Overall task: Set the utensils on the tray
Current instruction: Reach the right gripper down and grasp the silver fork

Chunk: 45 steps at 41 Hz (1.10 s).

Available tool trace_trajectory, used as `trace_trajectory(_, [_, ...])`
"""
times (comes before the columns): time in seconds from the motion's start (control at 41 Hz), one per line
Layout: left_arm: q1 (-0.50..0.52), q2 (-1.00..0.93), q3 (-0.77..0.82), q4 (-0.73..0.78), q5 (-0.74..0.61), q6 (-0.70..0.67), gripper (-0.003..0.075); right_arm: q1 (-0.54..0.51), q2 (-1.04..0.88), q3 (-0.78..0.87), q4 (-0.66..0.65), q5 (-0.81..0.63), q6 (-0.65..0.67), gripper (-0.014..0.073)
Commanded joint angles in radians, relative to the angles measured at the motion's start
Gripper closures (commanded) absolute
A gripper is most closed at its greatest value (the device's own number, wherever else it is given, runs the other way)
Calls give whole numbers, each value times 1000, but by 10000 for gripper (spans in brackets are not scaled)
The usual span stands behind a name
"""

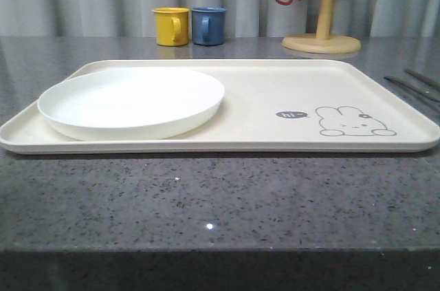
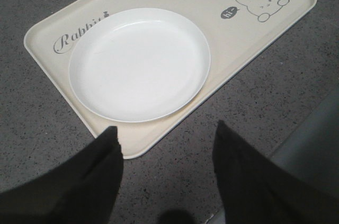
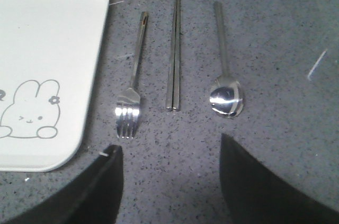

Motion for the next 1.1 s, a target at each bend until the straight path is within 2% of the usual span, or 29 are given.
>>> trace_trajectory(0.0, [-9,-4,-24,-5,-72,-9,343,32,48,-72,10,-18,-14,159])
trace_trajectory(0.244, [-9,-4,-24,-5,-76,-9,343,129,285,-231,-7,151,-15,159])
trace_trajectory(0.439, [-9,-4,-24,-5,-78,-9,343,129,497,-367,-11,239,-15,159])
trace_trajectory(0.658, [-9,-4,-24,-5,-78,-9,343,129,702,-512,-20,269,-12,159])
trace_trajectory(0.926, [-9,-4,-24,-5,-78,-9,343,104,907,-679,-20,320,53,161])
trace_trajectory(1.072, [-9,-4,-24,-5,-78,-9,343,100,991,-737,-20,360,53,216])
